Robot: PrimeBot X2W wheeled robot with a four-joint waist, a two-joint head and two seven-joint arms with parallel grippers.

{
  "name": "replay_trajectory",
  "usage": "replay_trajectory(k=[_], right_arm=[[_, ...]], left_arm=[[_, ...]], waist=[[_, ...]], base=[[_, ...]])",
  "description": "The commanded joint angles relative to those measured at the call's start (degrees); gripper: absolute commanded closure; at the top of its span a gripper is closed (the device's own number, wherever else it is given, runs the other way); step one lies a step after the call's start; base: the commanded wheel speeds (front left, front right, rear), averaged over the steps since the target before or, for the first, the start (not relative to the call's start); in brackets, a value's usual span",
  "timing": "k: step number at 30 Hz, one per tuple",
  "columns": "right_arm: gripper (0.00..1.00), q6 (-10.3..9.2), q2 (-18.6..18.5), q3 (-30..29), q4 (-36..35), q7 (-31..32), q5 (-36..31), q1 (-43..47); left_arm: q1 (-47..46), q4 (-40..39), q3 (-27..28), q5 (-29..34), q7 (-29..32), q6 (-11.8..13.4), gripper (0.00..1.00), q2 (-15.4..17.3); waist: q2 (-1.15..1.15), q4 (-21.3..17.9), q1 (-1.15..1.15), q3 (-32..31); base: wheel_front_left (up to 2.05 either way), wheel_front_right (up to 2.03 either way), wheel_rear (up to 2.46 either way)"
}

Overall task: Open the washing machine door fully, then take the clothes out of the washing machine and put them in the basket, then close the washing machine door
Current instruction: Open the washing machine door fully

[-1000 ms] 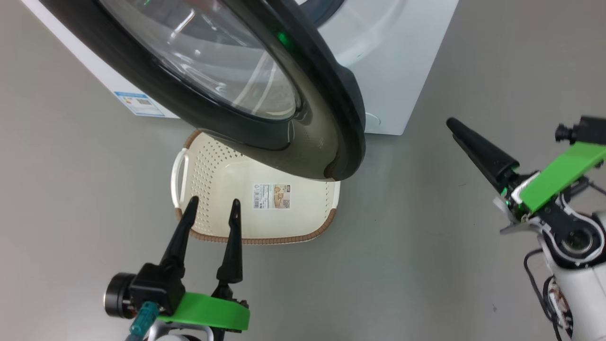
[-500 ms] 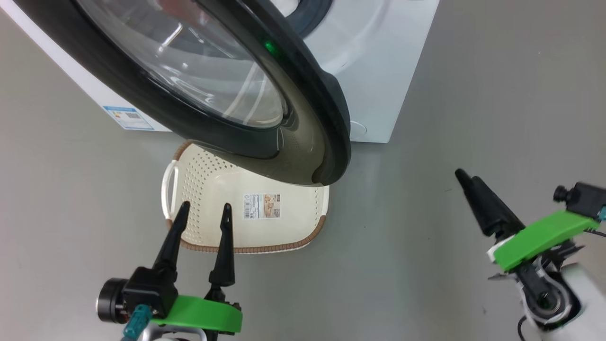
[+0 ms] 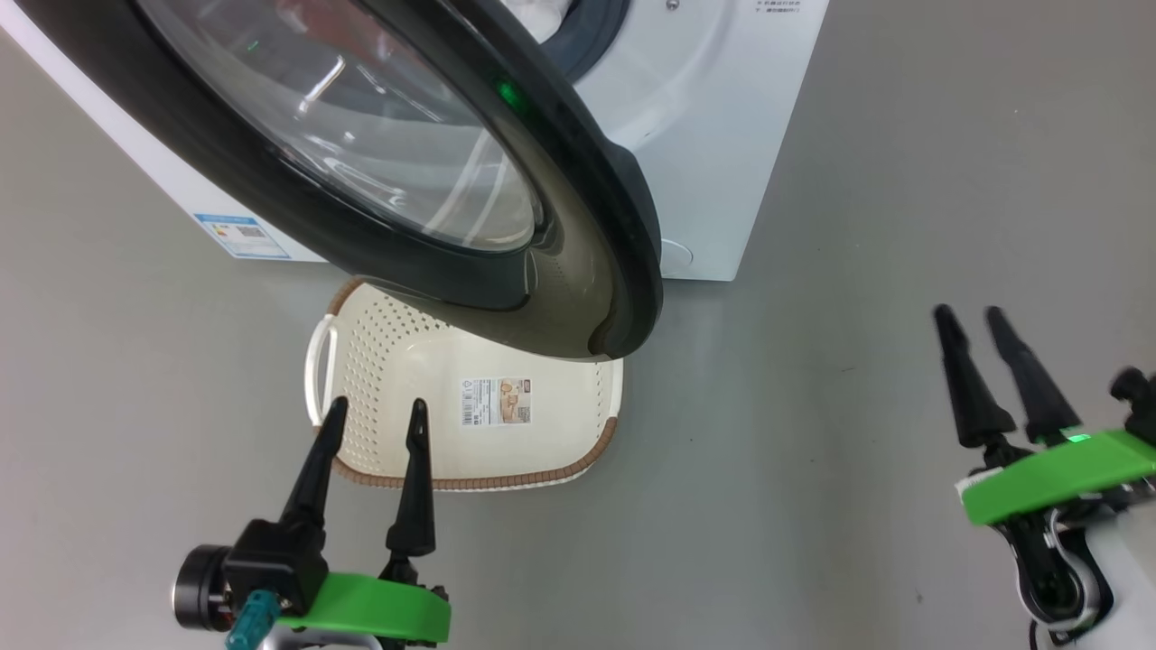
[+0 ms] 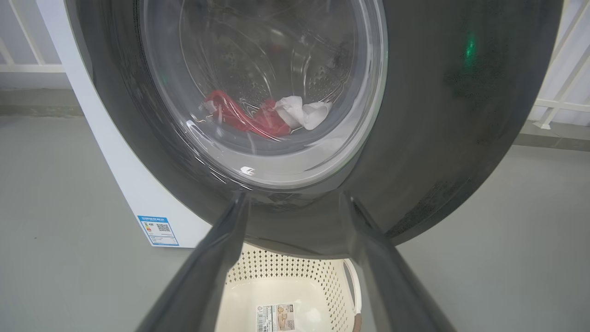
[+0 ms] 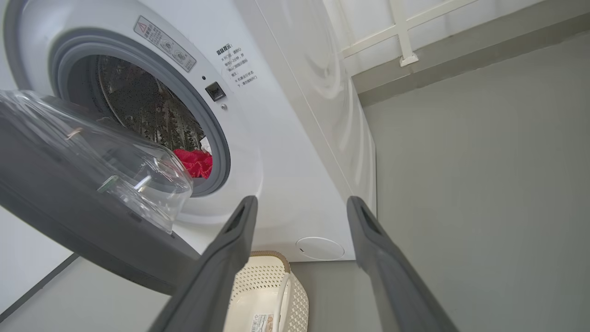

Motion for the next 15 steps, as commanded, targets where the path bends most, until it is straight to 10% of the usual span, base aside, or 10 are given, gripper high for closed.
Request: replay_trajectory(k=[1,15], right_arm=[[0.0,0.43,0.24,-0.69,-1.71,-0.49,-2.53,2.23],[0.0,0.43,10.11,-15.14,-11.43,-0.51,-23.19,10.94]], left_arm=[[0.32,-1.25,2.06,0.62,-0.52,-0.25,0.0,0.69],[0.85,-1.42,1.89,1.75,-0.52,-0.22,0.0,0.69]], waist=[[0.0,0.04,0.0,-0.02],[0.0,0.69,0.0,-0.99]], base=[[0.0,0.0,0.0],[0.0,0.0,0.0]])
